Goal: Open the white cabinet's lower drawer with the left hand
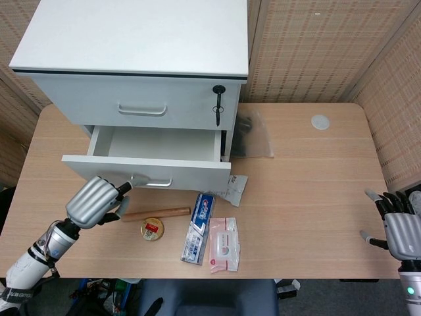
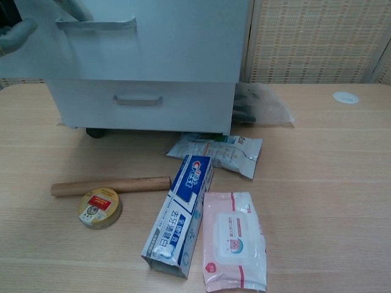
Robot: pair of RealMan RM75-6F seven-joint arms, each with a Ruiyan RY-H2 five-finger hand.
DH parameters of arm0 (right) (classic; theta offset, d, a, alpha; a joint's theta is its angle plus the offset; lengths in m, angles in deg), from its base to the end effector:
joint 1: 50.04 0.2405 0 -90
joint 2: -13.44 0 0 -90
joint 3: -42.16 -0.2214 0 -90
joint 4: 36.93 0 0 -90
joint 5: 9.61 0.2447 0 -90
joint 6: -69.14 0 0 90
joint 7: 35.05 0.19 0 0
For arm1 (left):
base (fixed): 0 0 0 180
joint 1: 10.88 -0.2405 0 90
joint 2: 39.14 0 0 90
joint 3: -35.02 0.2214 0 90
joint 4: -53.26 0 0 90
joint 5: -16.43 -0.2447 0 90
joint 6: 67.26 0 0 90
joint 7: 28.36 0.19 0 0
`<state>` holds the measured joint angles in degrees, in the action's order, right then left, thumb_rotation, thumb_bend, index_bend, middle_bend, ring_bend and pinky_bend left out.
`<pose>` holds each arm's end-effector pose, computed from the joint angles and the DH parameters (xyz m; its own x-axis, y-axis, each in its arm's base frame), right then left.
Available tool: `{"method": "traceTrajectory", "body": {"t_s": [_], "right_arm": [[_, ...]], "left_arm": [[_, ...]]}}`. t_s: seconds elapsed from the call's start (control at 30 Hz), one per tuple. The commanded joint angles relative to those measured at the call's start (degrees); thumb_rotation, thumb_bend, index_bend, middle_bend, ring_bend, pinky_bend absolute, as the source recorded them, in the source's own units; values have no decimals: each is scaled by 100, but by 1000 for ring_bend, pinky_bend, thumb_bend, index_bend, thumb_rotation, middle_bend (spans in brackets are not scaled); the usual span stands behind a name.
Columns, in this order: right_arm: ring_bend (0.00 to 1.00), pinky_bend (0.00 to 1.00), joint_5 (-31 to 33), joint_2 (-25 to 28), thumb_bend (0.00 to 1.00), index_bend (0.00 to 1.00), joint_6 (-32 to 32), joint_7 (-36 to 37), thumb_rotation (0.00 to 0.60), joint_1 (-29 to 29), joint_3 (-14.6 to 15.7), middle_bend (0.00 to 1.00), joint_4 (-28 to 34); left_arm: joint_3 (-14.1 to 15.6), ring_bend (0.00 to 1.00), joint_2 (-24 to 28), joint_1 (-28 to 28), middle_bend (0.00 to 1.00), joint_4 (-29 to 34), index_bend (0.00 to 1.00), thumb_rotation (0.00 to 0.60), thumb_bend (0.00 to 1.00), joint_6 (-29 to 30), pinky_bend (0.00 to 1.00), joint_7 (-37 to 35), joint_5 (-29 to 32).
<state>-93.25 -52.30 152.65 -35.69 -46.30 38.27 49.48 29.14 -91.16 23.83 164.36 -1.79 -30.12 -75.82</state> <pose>-0.3251 -0.2268 0.1181 0.4671 -0.0156 0.8841 -0.8823 0.0568 0.4672 -0.0903 0.3089 0.0803 0.4114 0.1132 0.9044 0.7528 -0.6016 -0.2672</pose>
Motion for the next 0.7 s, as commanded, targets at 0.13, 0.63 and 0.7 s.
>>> {"method": "traceTrajectory", "body": {"t_s": [0.13, 0.63, 0.7], "right_arm": [[152, 84, 4, 9, 45, 162, -2, -9, 600, 1, -3, 264, 12], [152, 84, -1, 14, 45, 162, 23, -8, 600, -18, 0, 263, 16], [152, 84, -1, 16, 45, 162, 30, -1, 600, -23, 0, 263, 11]], "left_arm": [[61, 996, 49, -99, 987, 81, 219, 600, 675, 74, 1000, 22, -77], [213, 996, 243, -334, 987, 360, 220, 600, 675, 279, 1000, 63, -444], [234, 996, 276, -368, 987, 400, 220, 600, 675, 308, 1000, 74, -497]]}}
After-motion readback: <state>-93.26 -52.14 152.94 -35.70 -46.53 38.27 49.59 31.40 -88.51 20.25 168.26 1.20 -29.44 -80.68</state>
